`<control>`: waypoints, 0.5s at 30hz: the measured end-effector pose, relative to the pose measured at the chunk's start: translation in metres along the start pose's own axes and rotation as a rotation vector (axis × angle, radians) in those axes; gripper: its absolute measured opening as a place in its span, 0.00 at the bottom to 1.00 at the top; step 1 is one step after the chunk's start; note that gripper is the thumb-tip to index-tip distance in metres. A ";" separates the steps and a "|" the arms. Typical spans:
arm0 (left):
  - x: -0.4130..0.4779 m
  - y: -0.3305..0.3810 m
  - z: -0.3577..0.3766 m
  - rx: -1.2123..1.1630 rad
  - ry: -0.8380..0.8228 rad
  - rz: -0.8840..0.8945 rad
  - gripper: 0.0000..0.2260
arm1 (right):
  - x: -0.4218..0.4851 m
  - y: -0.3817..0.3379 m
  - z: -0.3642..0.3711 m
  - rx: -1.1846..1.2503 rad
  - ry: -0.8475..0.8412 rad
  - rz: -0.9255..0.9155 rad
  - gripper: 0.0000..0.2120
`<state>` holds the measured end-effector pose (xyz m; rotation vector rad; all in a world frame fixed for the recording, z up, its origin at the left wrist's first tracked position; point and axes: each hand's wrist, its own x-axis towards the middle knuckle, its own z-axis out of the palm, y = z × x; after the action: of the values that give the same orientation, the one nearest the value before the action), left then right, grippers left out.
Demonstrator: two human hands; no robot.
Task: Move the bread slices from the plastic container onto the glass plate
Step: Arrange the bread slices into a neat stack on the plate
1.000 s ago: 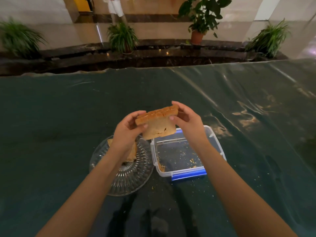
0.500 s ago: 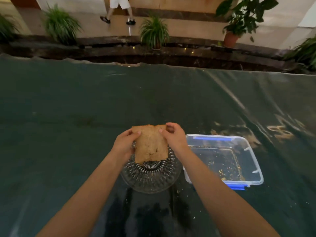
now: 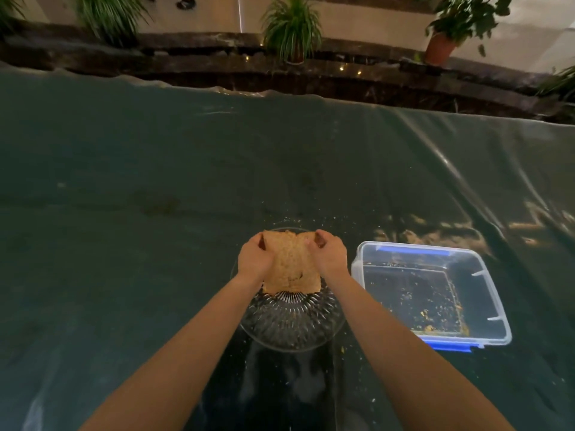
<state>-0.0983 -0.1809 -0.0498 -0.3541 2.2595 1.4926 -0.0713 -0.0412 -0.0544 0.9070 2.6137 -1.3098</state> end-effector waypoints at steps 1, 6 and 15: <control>0.001 -0.002 0.000 0.034 0.005 0.035 0.18 | 0.000 0.001 0.001 -0.014 0.005 0.001 0.20; 0.006 -0.007 -0.001 0.104 -0.008 0.081 0.14 | 0.001 0.005 0.006 -0.021 0.013 0.033 0.20; 0.004 -0.011 -0.001 -0.013 -0.169 -0.088 0.22 | -0.004 0.017 0.010 0.023 -0.051 0.076 0.23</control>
<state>-0.0973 -0.1858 -0.0598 -0.3143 2.0764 1.4368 -0.0608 -0.0432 -0.0714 0.9534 2.5054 -1.3284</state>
